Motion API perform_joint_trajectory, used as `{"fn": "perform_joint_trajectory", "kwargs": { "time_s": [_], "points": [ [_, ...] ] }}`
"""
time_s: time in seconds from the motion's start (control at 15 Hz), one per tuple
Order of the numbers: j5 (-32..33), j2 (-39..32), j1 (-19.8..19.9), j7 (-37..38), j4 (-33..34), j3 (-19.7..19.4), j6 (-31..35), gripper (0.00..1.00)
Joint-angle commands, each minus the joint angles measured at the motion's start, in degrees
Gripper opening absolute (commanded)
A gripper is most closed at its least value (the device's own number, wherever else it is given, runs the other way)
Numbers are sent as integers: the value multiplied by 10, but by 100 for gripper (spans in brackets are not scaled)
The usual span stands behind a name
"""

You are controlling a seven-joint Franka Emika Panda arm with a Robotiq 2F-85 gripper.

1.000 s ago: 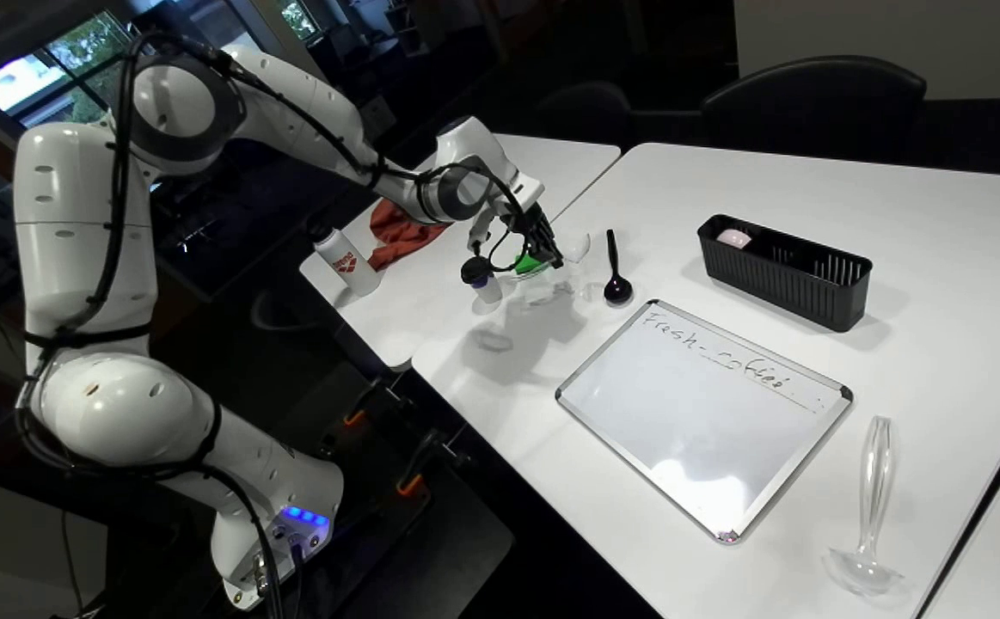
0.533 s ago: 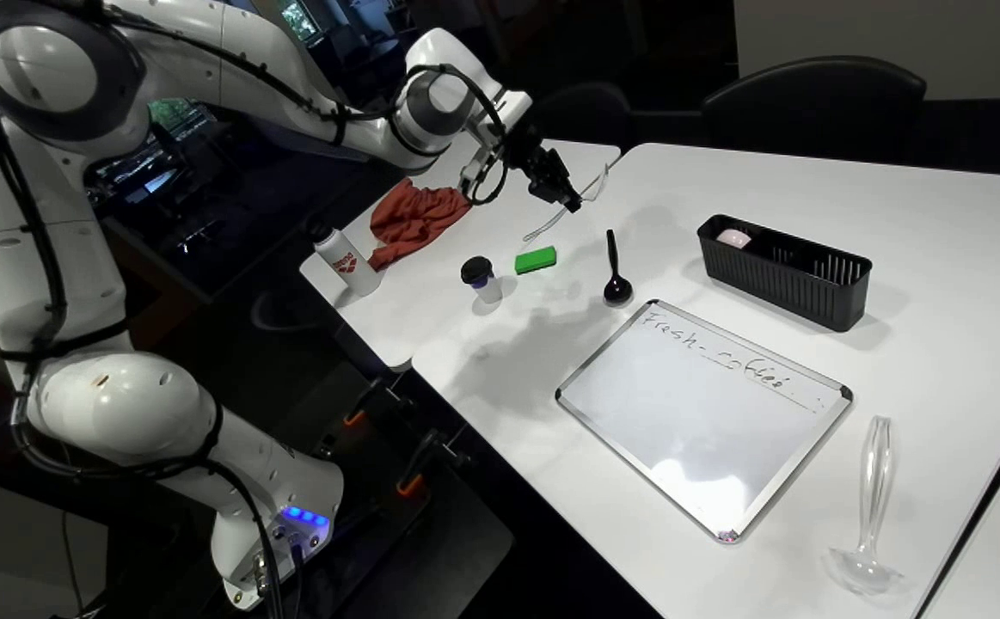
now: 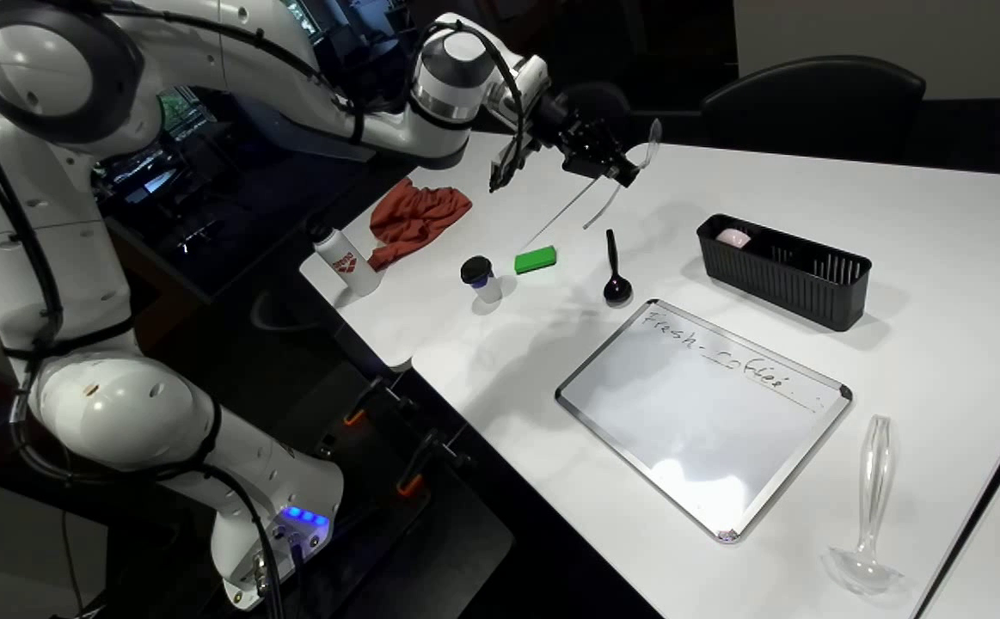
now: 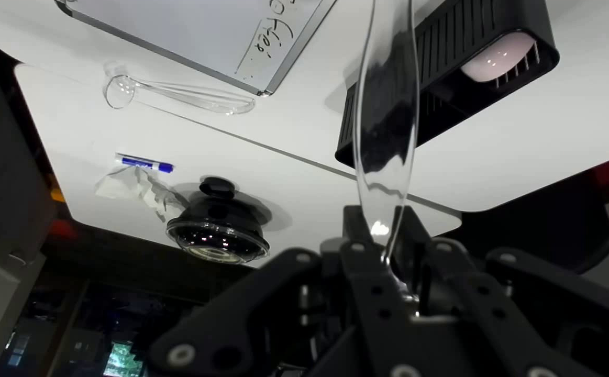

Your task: Put the transparent spoon on the left into the black rack

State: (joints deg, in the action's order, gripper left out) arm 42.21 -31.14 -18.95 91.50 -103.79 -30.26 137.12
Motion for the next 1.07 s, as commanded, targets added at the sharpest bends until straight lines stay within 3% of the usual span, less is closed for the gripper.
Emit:
{"fn": "perform_joint_trajectory", "kwargs": {
  "time_s": [0.0,0.33,0.4,0.47,0.8,0.87,1.0],
  "points": [
    [92,-39,38,116,51,24,-26,5],
    [292,-60,77,260,74,49,-21,5],
    [316,-42,84,269,54,73,-22,5],
    [304,-43,116,250,61,99,-27,18],
    [330,-44,122,265,60,117,-27,18],
    [344,-63,125,278,83,107,-28,5],
    [389,-92,151,297,124,111,-30,5]
  ]
}}
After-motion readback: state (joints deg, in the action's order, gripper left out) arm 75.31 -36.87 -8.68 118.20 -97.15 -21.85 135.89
